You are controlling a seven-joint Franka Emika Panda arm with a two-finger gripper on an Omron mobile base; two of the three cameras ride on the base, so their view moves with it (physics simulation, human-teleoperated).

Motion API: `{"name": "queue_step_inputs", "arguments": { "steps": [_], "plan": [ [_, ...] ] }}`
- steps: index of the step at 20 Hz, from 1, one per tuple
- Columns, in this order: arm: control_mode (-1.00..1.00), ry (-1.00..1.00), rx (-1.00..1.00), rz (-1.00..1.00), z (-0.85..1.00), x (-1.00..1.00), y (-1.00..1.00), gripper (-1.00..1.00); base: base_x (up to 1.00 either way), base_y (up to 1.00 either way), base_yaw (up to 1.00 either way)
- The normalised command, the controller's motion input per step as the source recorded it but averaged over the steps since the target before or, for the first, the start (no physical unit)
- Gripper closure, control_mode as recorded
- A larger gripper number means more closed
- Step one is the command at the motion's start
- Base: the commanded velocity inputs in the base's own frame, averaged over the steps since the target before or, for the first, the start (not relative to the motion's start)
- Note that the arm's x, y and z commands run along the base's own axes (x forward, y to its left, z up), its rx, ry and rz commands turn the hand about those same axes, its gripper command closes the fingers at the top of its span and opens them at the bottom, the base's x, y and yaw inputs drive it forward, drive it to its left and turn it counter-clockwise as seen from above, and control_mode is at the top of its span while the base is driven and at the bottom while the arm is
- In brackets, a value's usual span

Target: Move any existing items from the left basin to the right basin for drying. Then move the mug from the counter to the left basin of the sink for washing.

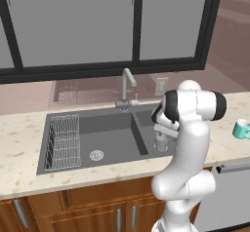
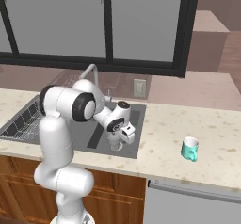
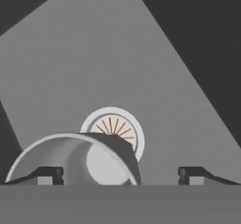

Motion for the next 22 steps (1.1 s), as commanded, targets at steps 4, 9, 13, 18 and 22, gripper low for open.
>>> {"name": "queue_step_inputs", "arguments": {
  "steps": [4, 9, 13, 18, 22],
  "plan": [
    [-1.0, -0.02, 0.0, 0.0, 0.29, -0.09, 0.0, -1.0, 0.0, 0.0, 0.0],
    [-1.0, -0.01, 0.0, 0.0, 0.34, 0.0, 0.0, -1.0, 0.0, 0.0, 0.0],
    [-1.0, -0.01, 0.0, 0.0, 0.35, 0.0, 0.0, -1.0, 0.0, 0.0, 0.0],
    [-1.0, -0.01, 0.0, 0.0, 0.4, 0.0, 0.0, -1.0, 0.0, 0.0, 0.0],
    [-1.0, 0.0, -0.01, 0.0, 0.37, 0.0, -0.06, -1.0, 0.0, 0.0, 0.0]
  ]
}}
